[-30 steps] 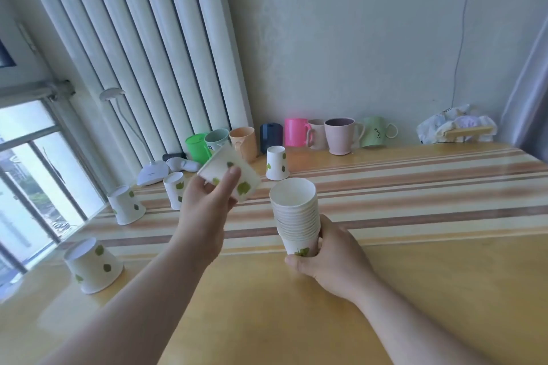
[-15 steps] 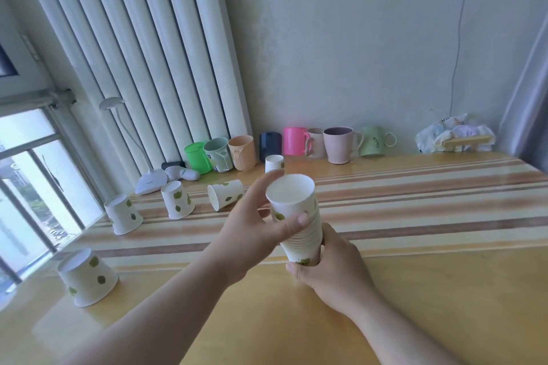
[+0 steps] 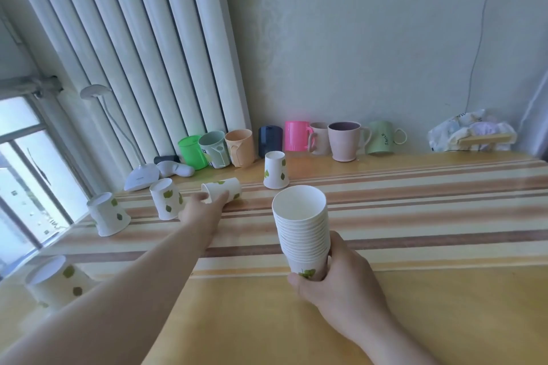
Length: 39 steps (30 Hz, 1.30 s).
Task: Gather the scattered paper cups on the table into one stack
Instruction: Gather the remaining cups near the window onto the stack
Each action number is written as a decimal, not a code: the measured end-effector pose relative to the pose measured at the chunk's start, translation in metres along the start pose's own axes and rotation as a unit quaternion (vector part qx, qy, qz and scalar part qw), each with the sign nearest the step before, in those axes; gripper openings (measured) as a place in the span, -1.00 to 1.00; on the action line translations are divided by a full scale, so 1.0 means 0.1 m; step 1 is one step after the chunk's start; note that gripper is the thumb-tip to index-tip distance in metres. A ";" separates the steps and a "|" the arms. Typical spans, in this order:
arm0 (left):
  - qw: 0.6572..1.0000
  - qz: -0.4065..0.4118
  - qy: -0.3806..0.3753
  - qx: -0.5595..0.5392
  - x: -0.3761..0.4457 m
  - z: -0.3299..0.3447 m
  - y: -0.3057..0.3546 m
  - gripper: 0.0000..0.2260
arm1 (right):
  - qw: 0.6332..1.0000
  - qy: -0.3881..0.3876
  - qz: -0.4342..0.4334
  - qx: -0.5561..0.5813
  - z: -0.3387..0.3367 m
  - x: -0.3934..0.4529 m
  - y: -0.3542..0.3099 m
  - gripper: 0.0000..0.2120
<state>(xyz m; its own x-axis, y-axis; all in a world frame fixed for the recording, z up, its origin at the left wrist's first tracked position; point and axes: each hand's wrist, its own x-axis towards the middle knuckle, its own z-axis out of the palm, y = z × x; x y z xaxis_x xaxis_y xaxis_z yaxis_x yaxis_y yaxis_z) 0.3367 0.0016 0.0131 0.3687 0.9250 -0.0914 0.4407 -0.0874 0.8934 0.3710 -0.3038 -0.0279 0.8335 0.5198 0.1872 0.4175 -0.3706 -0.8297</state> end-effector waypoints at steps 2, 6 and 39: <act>1.000 -0.020 0.001 -0.006 0.12 0.10 -0.01 -0.44 | 1.000 -0.002 -0.003 -0.003 -0.01 0.00 -0.01 -0.56; 0.998 0.034 0.041 -0.013 0.07 0.25 -0.06 -0.48 | 1.000 -0.005 -0.001 -0.003 -0.03 0.00 -0.03 -0.55; 0.881 0.379 -0.279 0.054 -1.58 -0.44 0.78 -0.11 | 1.000 -0.010 -0.006 0.002 -0.08 -0.04 -0.07 -0.57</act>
<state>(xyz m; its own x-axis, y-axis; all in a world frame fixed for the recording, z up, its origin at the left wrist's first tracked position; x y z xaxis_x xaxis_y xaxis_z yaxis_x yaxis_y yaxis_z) 0.2773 -0.1355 0.1167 0.9221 0.2632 0.2838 -0.0407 -0.6633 0.7472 0.3670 -0.3094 -0.0186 0.8209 0.5396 0.1872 0.4262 -0.3606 -0.8296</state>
